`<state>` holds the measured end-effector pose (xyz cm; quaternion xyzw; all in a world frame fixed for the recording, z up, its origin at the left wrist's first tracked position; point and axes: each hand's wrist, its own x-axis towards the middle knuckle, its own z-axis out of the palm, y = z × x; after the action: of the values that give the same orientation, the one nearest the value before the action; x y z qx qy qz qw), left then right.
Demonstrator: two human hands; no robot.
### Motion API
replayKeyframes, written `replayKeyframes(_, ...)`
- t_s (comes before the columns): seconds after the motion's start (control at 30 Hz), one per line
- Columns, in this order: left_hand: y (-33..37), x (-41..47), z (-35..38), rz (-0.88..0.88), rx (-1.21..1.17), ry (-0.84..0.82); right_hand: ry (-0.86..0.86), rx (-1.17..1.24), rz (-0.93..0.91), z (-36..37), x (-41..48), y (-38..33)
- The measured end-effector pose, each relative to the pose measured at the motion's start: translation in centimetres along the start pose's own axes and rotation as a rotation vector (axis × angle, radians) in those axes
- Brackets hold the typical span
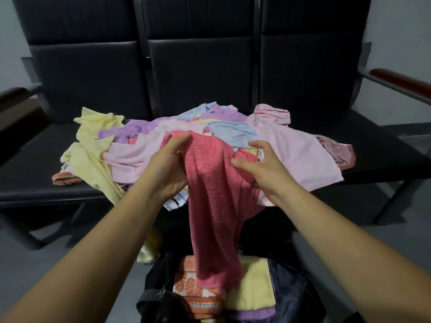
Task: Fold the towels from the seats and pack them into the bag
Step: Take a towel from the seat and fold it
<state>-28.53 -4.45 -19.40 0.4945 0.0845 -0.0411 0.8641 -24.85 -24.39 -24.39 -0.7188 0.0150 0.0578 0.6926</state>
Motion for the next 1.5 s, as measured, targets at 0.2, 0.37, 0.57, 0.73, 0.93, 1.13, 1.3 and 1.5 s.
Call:
replayKeyframes(0.2, 0.0, -0.8, 0.1, 0.000, 0.035, -0.023, -0.336, 0.106, 0.243, 0.2, -1.6, -0.6)
replayKeyframes(0.37, -0.1, -0.8, -0.3, 0.017, 0.100, 0.005, -0.280, 0.315, 0.211, 0.2, -1.6, -1.2)
replayKeyframes(0.57, 0.5, -0.6, -0.8, 0.102, 0.200, 0.050, -0.366, 0.485, 0.257, -0.7, -1.8, -1.6)
replayKeyframes(0.73, 0.4, -0.4, -1.8, 0.172, 0.414, 0.045, -0.284, 0.419, 0.166, -1.3, -1.6, -2.2)
replayKeyframes(0.93, 0.1, -0.1, -2.2, 0.115, 0.445, -0.057, -0.130, 0.266, 0.028, -1.0, -1.3, -1.9)
replayKeyframes(1.13, 0.1, -0.3, -2.1, 0.205, 0.625, -0.053, -0.304, -0.089, -0.047, -1.0, -2.1, -2.4)
replayKeyframes(1.3, -0.4, -0.2, -2.4, 0.240, 0.744, 0.046, -0.327, 0.065, -0.053, -0.6, -2.0, -3.0)
replayKeyframes(1.5, -3.6, 0.3, -5.1, -0.155, 0.767, -0.483, -0.246, 0.550, 0.054, -1.0, -1.3, -5.4)
